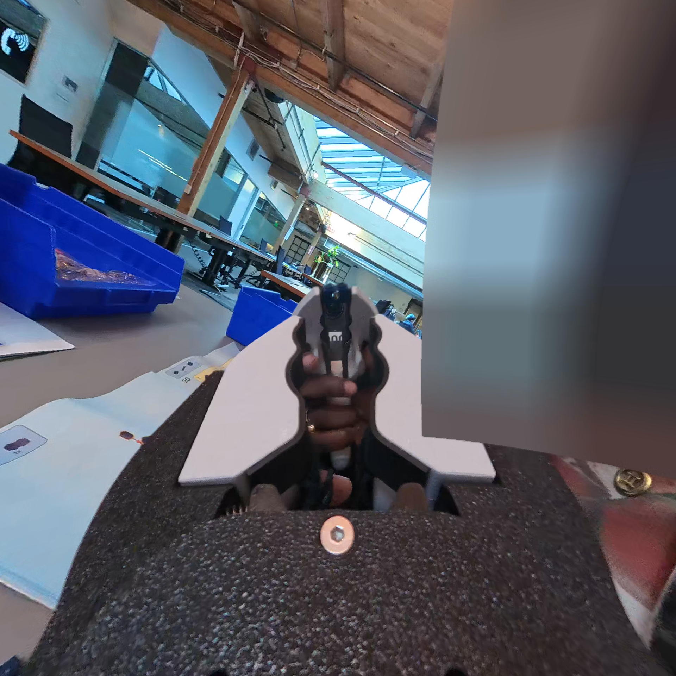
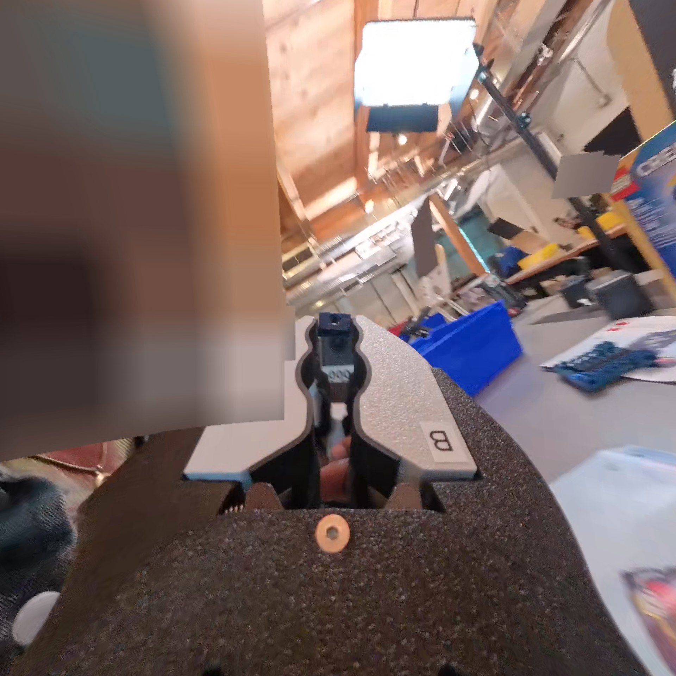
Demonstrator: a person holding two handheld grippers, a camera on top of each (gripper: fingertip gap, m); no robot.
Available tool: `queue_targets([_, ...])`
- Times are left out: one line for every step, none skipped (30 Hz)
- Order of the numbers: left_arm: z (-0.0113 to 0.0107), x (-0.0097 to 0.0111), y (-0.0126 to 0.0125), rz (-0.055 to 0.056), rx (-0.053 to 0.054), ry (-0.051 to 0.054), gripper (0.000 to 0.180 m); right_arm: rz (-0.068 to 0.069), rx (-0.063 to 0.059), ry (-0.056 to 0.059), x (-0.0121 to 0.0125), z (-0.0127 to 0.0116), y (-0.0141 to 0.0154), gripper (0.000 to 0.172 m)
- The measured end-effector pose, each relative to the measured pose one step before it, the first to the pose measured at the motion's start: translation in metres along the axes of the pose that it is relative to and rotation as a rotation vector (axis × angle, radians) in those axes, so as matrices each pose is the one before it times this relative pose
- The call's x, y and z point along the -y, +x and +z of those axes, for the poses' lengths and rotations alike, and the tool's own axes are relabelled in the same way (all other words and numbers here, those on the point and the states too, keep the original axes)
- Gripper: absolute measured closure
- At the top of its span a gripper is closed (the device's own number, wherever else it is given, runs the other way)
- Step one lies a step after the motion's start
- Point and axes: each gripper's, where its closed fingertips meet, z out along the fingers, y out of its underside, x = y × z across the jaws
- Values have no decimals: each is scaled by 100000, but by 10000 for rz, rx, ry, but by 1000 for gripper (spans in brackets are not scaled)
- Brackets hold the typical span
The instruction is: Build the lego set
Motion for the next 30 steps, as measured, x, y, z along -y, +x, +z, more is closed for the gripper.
queue_targets([234, -340, 7, -8, 49, -60, 151, 371, 211, 212, -14, 244, -233, 156])
queue_targets([178, -188, -37, 6, 68, -17, 151, 222, 126, 55, -173, 243, -169, 156])
queue_targets([179, -17, 51, 121, 39, 46, 151, 104, 10, -36, -252, 173, -16, 156])
queue_targets([110, 114, 133, 284, 66, 84, 151, 53, -32, -43, -213, 107, 27, 156])
queue_targets([102, 138, 157, 575, 126, 99, 152, 132, -24, -11, -126, 56, 44, 156])
queue_targets([57, 138, 214, 919, 160, 39, 152, 268, -1, 27, -46, 31, 75, 156])
queue_targets([-43, 46, 48, 1293, 326, -112, 151, 343, -22, 85, 37, -12, 143, 156])
queue_targets([-128, -55, -85, 1641, 439, -263, 149, 401, -42, 94, 60, -23, 214, 156])
queue_targets([-184, -50, -141, 1826, 487, -291, 149, 471, -72, 82, 0, -34, 293, 156])
queue_targets([-156, 7, -64, 1743, 425, -212, 149, 499, -65, 20, -134, 16, 300, 156])
queue_targets([-94, -116, 76, 1486, 244, -270, 150, 445, -69, -21, -257, 55, 292, 156])
queue_targets([20, -421, 206, 1226, 75, -421, 152, 360, -56, -44, -344, 90, 248, 156])
queue_targets([101, -657, 73, 849, 114, -521, 152, 254, -7, -62, -381, 120, 130, 156])
queue_targets([111, -595, 75, 482, 54, -412, 152, 185, 24, -79, -365, 128, 39, 156])
queue_targets([21, -218, 43, 199, 4, -134, 154, 109, -25, -101, -322, 88, 70, 156])
queue_targets([-20, -56, 38, 27, 50, 28, 156, 16, -53, -90, -235, 52, 96, 156])
queue_targets([-54, 103, -98, 26, 64, 30, 160, -21, -58, -71, -167, 15, 85, 156])
queue_targets([-85, 60, -259, 70, 154, -16, 167, -22, -24, -46, -98, -6, 19, 156])
queue_targets([-73, 29, -77, 131, 27, 2, 169, -19, -12, -33, -71, -6, -1, 156])
queue_targets([-61, 15, 22, 80, -31, 0, 169, -38, -20, -28, -61, 15, -4, 156])
queue_targets([-59, -19, 54, 51, -56, -3, 170, -58, -44, -52, -92, -3, 42, 156])
queue_targets([-161, -103, 86, 75, -147, 0, 170, -66, -65, -120, -158, 9, 76, 156])
queue_targets([-209, -55, 61, 64, -236, 33, 170, -87, -62, -188, -237, 18, 50, 156])
queue_targets([-284, -19, 106, 106, -312, 79, 170, -123, -57, -281, -325, 49, 7, 156])
queue_targets([-341, 15, 173, 118, -368, 67, 170, -176, -72, -358, -382, 68, 15, 156])
queue_targets([-326, -47, 188, 188, -367, 137, 170, -194, -36, -372, -347, 50, -49, 155])
queue_targets([-439, 148, 209, 207, -373, 208, 170, -173, -11, -374, -276, 14, -86, 152])
queue_targets([-418, 54, 213, 192, -357, 159, 170, -156, 5, -383, -219, -23, -100, 146])
queue_targets([-336, -43, 246, 173, -353, 73, 170, -168, 53, -377, -194, -51, -171, 144])
queue_targets([-179, 73, 316, 168, -320, 103, 170, -197, 27, -356, -226, -45, -158, 144])
